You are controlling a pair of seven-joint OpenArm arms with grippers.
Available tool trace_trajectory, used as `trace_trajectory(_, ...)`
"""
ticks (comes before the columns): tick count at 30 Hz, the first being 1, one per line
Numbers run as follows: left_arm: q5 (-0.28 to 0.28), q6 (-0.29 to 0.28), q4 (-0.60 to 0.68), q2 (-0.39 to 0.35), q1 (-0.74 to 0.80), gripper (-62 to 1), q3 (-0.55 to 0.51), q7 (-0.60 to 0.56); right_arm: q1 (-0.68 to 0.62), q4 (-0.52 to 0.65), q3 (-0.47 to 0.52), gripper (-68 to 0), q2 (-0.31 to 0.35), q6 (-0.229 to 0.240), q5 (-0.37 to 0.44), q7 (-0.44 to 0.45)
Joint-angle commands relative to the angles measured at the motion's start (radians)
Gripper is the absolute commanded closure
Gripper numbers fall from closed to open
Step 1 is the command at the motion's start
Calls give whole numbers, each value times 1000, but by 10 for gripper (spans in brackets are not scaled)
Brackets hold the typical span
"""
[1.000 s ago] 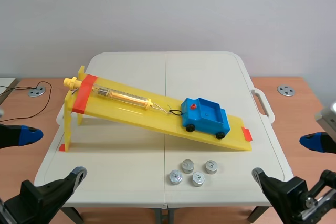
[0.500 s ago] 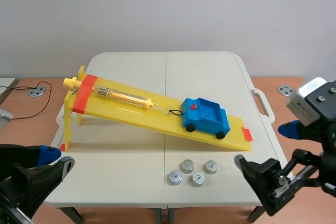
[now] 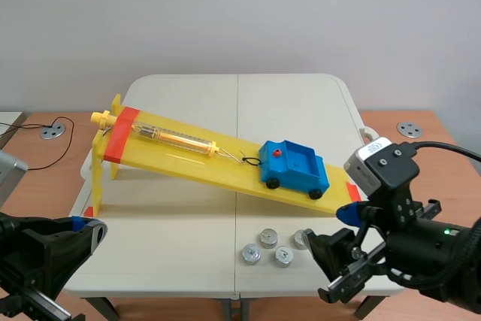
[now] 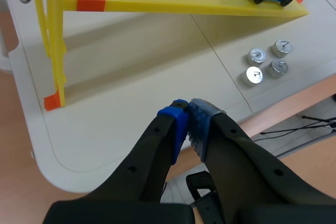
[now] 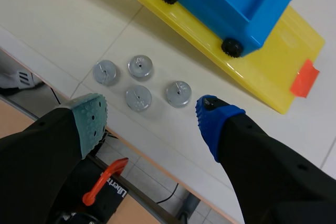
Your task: Place the four metal weights on the blue cart on the ramp.
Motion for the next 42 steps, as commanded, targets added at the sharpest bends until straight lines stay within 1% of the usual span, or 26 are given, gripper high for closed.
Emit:
trace_trajectory(1,-74,-25,70,5,-6,-27,-14,-96,78,40,4,-364,-11,11,19,100)
trace_trajectory(4,-74,-25,70,5,-6,-27,-14,-95,110,9,-24,-364,-41,11,-41,85)
trace_trajectory(6,-74,-25,70,5,-6,-27,-14,-95,126,-10,-44,-360,-54,11,-66,86)
trace_trajectory(8,-74,-25,70,5,-6,-27,-14,-95,138,-20,-63,-342,-68,11,-83,87)
trace_trajectory(12,-74,-25,70,5,-6,-27,-14,-95,155,-27,-96,-342,-95,10,-157,101)
trace_trajectory(18,-74,-25,66,5,-23,-27,-14,-78,166,-56,-150,-333,-117,-31,-248,136)
trace_trajectory(21,-74,-25,54,5,-37,-27,-14,-77,166,-77,-178,-333,-120,-38,-278,159)
trace_trajectory(22,-74,-25,50,5,-39,-27,-14,-77,166,-87,-188,-333,-126,-56,-307,165)
trace_trajectory(23,-74,-25,47,5,-40,-27,-14,-78,169,-96,-193,-333,-130,-63,-320,170)
trace_trajectory(26,-74,-25,39,5,-39,-27,-14,-78,190,-135,-212,-333,-138,-68,-324,194)
trace_trajectory(30,-74,-25,39,5,-39,-27,-14,-78,227,-198,-232,-333,-157,-88,-339,197)
trace_trajectory(33,-74,-25,39,5,-39,-27,-14,-78,248,-235,-241,-333,-168,-92,-339,212)
trace_trajectory(36,-74,-25,39,5,-39,-27,-14,-78,260,-246,-254,-333,-173,-92,-348,235)
trace_trajectory(37,-74,-25,39,5,-39,-27,-14,-78,261,-246,-256,-333,-176,-99,-360,243)
trace_trajectory(42,-74,-25,39,5,-39,-27,-14,-78,262,-256,-256,-331,-200,-103,-362,253)
